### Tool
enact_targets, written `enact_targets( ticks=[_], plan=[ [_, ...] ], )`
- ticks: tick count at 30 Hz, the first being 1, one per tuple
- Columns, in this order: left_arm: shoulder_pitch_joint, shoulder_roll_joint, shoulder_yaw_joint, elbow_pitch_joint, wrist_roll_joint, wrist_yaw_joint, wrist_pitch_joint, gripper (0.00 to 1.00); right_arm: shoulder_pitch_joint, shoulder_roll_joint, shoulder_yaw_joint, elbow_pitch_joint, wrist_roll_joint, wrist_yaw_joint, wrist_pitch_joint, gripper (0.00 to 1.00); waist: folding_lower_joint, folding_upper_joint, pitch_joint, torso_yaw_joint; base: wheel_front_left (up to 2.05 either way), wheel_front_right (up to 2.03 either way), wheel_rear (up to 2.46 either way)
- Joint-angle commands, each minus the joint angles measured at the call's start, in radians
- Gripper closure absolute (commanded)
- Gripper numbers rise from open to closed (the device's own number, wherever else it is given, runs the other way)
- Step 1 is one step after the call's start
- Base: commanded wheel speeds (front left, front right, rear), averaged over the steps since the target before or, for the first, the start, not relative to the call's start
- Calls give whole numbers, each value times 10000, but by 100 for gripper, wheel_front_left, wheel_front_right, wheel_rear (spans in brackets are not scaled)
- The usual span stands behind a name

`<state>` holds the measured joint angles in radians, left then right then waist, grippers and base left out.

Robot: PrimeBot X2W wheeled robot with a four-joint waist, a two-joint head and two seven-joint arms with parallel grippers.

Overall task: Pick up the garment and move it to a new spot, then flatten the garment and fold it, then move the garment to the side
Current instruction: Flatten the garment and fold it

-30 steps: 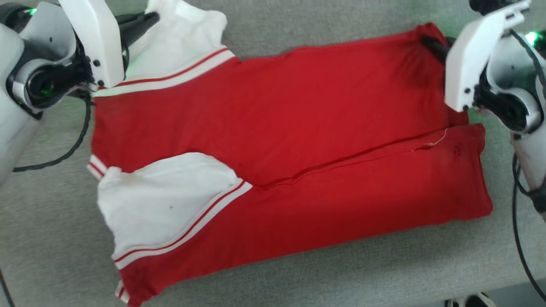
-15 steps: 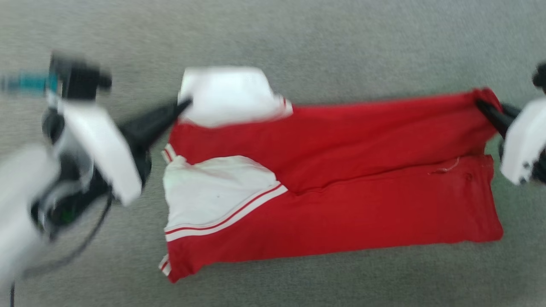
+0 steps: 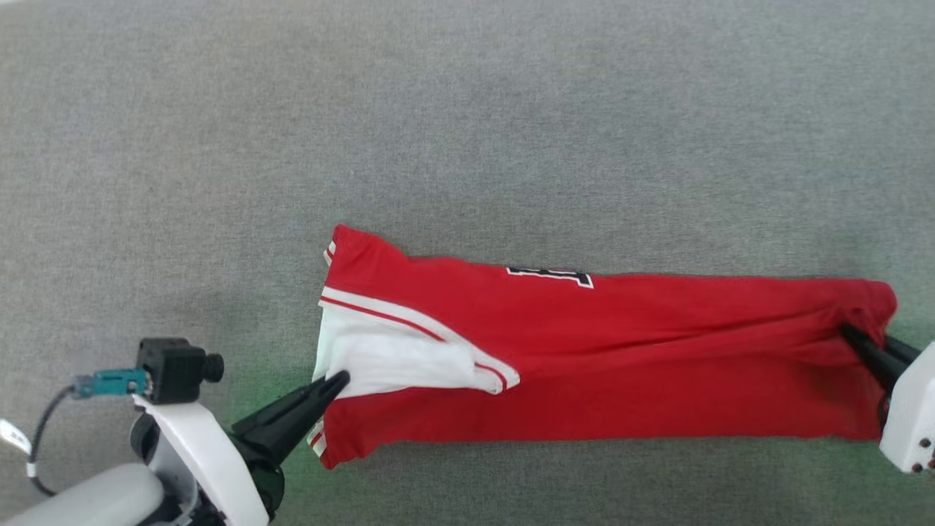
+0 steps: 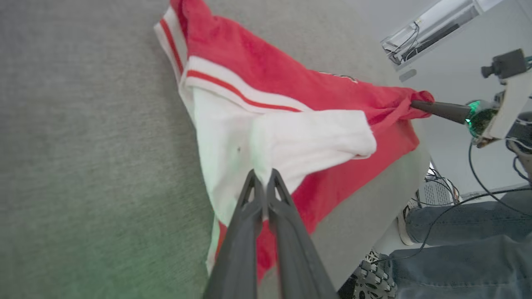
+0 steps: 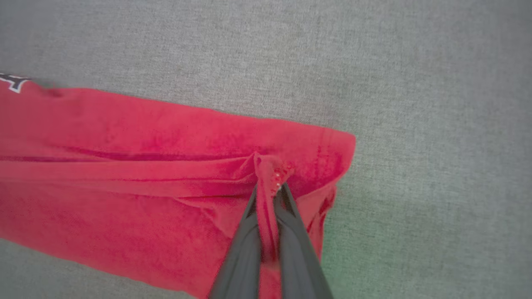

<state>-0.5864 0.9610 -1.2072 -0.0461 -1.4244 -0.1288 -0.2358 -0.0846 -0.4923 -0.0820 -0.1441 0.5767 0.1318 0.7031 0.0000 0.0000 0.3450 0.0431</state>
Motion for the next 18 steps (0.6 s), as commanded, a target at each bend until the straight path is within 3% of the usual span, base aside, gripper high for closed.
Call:
enact_targets(
  ticks=[1, 4, 10, 11, 13, 14, 15, 17, 18],
  plan=[
    [184, -147, -11, 238, 80, 25, -77, 100, 176, 190, -143, -163, -64, -22, 74, 100, 0, 0, 101, 41, 0, 0, 0],
    [299, -729, -21, 927, -8, 3, -134, 100, 305, 437, -269, -10, -420, -22, -15, 100, 0, 0, 235, 66, 0, 0, 0],
    [-70, -1316, -159, 1911, 419, -11, -62, 100, -273, 722, 94, 714, -678, -22, -299, 100, 0, 0, 304, -69, 0, 0, 0],
    [-90, -1337, -189, 2053, 523, -11, -77, 100, -361, 731, 193, 772, -702, -22, -342, 94, 0, 0, 281, -101, 0, 0, 0],
    [-58, -1400, -214, 2213, 634, 2, -113, 67, -465, 682, 286, 862, -754, -22, -408, 49, 0, 0, 252, -140, 0, 0, 0],
    [-22, -1430, -169, 2202, 697, 3, -160, 58, -465, 648, 273, 878, -757, -22, -406, 16, 0, 0, 226, -138, 0, 0, 0],
    [26, -1442, -83, 2175, 742, 1, -189, 38, -427, 621, 204, 842, -768, -22, -407, 0, 0, 0, 189, -109, 0, 0, 0],
    [190, -1448, 226, 2187, 861, 2, -267, 2, -233, 604, 2, 704, -736, -22, -362, 0, 0, 0, 83, -11, 0, 0, 0],
    [291, -1495, 425, 2150, 929, 0, -296, 0, -134, 617, -133, 640, -672, -22, -289, 0, 0, 0, 36, 49, 0, 0, 0]
  ],
)
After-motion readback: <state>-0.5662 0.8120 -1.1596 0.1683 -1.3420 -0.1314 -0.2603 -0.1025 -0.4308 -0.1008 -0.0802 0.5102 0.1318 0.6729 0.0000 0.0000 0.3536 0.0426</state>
